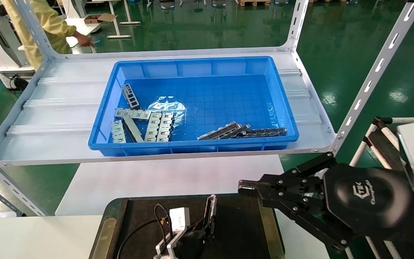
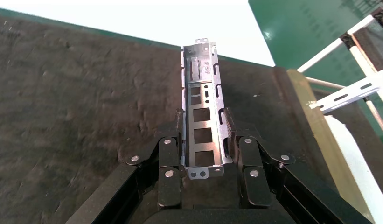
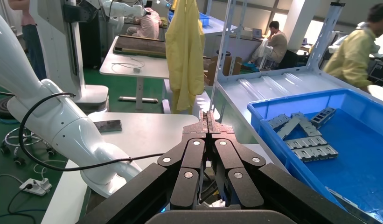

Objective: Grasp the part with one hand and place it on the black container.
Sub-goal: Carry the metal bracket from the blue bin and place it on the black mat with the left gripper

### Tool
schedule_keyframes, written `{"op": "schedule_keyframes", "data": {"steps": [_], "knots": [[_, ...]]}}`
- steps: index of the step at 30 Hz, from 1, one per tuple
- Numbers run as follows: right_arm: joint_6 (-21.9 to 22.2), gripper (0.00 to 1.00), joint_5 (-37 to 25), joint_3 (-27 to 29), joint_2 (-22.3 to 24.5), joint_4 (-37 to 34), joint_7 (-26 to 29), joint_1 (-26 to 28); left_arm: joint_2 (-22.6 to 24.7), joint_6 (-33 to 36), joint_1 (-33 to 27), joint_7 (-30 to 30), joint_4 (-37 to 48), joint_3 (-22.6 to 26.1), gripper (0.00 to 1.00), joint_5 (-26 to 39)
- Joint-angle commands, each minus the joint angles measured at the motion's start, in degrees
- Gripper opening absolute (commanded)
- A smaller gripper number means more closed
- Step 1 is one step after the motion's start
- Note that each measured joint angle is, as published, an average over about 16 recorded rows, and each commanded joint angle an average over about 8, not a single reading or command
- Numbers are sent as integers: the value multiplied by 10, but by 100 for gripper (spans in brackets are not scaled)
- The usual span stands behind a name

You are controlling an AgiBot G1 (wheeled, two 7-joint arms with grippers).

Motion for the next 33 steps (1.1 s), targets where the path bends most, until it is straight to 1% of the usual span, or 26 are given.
{"op": "schedule_keyframes", "data": {"steps": [1,2,3,4,9,10,11,12,25,33], "knots": [[0,0,0,0,0,0,0,0,0,-7,-4,-17,5,11,0,5],[0,4,0,0,0,0,0,0,0,-11,-6,-26,6,17,0,7],[0,14,0,0,0,0,0,0,0,-15,-8,-36,7,22,3,10],[0,26,0,0,0,0,0,0,0,-19,-10,-46,8,28,11,14],[0,89,0,0,0,0,0,0,0,-39,-17,-96,10,54,73,32],[0,97,0,0,0,0,0,0,0,-43,-18,-106,11,60,86,36],[0,100,0,0,0,0,0,0,0,-47,-20,-116,11,65,95,40],[0,100,0,0,0,0,0,0,0,-51,-21,-127,12,70,100,45],[0,100,0,0,0,0,0,0,0,-92,-39,-255,18,139,100,111],[0,100,0,0,0,0,0,0,-1,-116,-50,-321,17,179,100,154]]}}
